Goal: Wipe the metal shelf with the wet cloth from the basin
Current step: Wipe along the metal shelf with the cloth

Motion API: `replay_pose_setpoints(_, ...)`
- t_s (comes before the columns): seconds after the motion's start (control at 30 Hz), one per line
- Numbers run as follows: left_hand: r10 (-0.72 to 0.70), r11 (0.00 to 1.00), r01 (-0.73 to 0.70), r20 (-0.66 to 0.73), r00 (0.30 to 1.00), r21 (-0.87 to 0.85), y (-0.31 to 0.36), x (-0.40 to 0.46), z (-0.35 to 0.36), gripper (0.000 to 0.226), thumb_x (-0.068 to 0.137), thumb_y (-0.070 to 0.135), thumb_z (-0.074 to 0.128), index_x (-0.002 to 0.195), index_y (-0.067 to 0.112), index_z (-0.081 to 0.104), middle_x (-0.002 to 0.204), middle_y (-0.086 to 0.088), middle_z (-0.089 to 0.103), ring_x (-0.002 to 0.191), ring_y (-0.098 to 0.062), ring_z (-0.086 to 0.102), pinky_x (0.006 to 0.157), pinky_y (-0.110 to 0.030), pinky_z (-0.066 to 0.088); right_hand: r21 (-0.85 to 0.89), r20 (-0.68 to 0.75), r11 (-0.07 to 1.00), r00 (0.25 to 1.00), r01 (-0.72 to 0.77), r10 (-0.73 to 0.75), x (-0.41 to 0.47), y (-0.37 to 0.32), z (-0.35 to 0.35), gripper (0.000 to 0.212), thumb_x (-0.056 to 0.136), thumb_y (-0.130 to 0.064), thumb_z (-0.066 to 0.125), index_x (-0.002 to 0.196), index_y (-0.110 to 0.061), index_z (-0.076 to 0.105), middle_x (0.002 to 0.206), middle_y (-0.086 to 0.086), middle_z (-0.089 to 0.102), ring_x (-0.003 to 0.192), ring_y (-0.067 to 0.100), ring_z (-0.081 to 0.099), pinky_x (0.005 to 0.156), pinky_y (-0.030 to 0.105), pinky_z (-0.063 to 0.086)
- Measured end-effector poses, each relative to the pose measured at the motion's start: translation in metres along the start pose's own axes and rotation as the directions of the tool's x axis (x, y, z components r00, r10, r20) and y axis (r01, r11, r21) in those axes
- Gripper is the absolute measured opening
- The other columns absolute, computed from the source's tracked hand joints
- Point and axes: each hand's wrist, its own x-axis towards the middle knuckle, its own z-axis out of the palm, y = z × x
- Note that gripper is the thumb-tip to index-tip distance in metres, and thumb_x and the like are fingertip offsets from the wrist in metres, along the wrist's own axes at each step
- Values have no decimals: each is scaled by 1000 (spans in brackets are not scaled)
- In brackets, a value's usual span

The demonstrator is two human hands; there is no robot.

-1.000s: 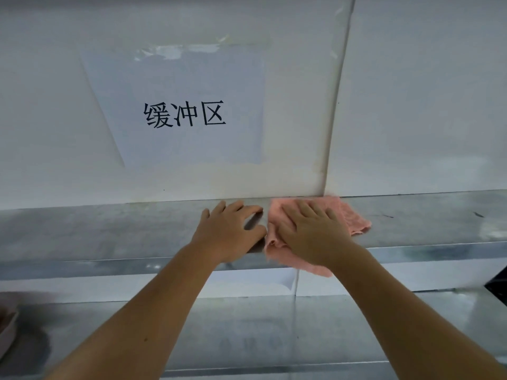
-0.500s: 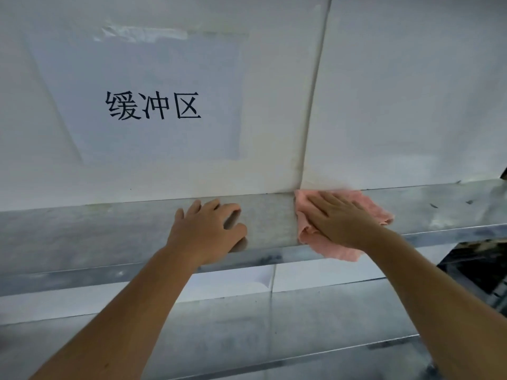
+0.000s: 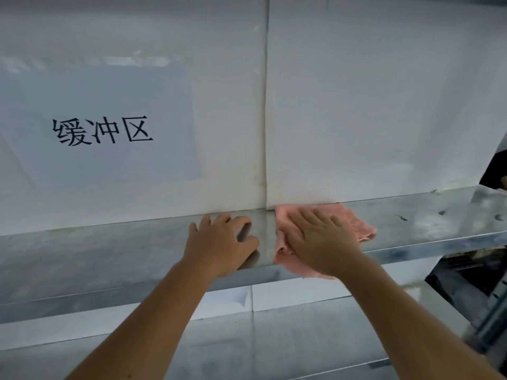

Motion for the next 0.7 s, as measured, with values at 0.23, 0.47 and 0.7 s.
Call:
replay_pose_setpoints(0.23, 10, 1000, -9, -25, 1000, 24, 39, 14, 11, 78, 77, 79, 16, 145, 51, 40, 157, 8, 44, 143, -32, 35, 116, -60, 25, 86, 53, 995, 997, 48, -53, 16, 8, -6, 94, 87, -75, -7, 169, -29, 1, 180, 4, -4, 166, 34, -5, 130, 65, 5)
replay_pose_setpoints(0.47, 3, 1000, -2, -36, 999, 25, 55, 22, 22, 80, 77, 84, 15, 149, 55, 33, 163, 7, 38, 149, -36, 28, 118, -63, 22, 50, 9, 996, 997, 80, -81, -4, 18, 4, 116, 71, -79, -40, 169, -32, 2, 181, 1, -3, 166, 30, -5, 131, 61, 6)
replay_pose_setpoints(0.7, -5, 999, 7, -42, 999, 41, 54, 21, 24, 81, 75, 84, 15, 148, 54, 35, 161, 9, 40, 146, -32, 32, 118, -59, 24, 77, 12, 993, 996, 91, -92, -20, 16, -2, 99, 83, -68, -22, 169, -30, 4, 181, 3, -1, 166, 31, -5, 132, 60, 5)
